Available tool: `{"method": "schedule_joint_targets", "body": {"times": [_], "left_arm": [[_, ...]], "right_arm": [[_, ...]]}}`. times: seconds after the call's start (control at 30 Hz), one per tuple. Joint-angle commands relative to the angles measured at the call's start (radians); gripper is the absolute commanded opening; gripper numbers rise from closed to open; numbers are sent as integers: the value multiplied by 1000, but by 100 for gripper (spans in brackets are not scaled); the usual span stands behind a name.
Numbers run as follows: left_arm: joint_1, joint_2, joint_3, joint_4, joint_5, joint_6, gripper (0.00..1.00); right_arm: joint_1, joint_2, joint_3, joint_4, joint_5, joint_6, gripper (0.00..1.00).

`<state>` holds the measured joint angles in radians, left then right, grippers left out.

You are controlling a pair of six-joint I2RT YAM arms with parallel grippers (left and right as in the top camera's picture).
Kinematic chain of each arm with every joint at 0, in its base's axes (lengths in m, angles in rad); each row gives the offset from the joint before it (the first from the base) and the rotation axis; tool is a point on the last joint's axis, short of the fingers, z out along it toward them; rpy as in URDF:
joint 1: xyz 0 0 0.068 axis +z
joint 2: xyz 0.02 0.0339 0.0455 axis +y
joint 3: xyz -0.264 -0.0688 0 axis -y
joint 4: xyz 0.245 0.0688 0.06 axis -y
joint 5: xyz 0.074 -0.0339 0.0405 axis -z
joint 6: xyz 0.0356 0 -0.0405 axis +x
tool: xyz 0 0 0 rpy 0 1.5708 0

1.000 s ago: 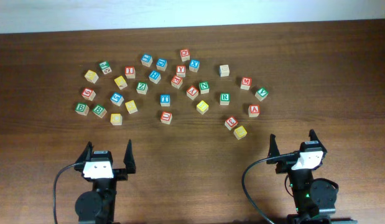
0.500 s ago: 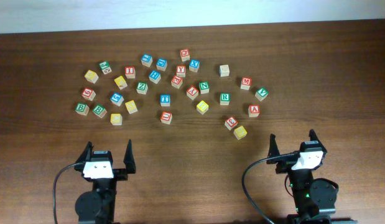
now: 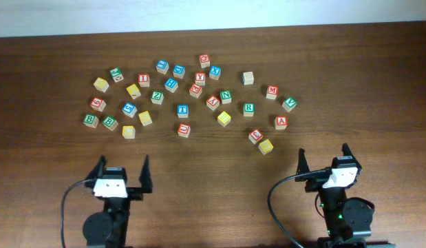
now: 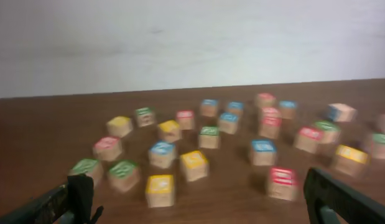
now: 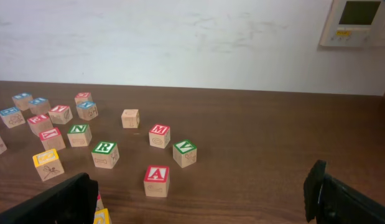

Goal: Spell out ICRA

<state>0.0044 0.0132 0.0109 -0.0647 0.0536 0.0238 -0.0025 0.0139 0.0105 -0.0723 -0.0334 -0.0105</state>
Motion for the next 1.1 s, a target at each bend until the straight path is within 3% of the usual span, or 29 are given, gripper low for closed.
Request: {"method": "schedule_joint_targets", "body": {"times": [0.0, 0.1, 0.23, 0.33, 0.5, 0.57, 0.63, 0.77, 0.87, 0.97, 1.03, 1.07], "left_arm": [[5, -2, -1, 47, 380, 14, 99], [5, -2, -1, 179, 532, 14, 99], [5, -2, 10, 384, 534, -81, 99], [5, -2, 83, 406, 530, -123, 99], [5, 105, 364, 186, 526, -124, 99], [5, 280, 563, -50, 548, -73, 99], [5, 499, 771, -271, 686, 3, 99], [5, 659, 848, -227, 922, -8, 99], [5, 745, 903, -262, 884, -79, 99], [-5, 925, 1100, -648, 653, 12, 99], [-32, 1019, 1154, -771, 567, 19, 99], [-42, 1051, 1154, -780, 591, 14, 99]], "right_arm": [[-4, -8, -5, -6, 12, 3, 98], [-5, -8, -5, -6, 12, 4, 98], [-5, -8, -5, -6, 12, 3, 98], [-5, -8, -5, -6, 12, 3, 98], [-5, -8, -5, -6, 12, 3, 98], [-5, -8, -5, -6, 12, 4, 98], [-4, -8, -5, -6, 12, 3, 98], [-5, -8, -5, -6, 12, 3, 98], [-4, -8, -5, -6, 12, 3, 98], [-5, -8, -5, -6, 12, 3, 98], [-4, -8, -5, -6, 12, 4, 98], [-4, -8, -5, -6, 12, 3, 98]]}}
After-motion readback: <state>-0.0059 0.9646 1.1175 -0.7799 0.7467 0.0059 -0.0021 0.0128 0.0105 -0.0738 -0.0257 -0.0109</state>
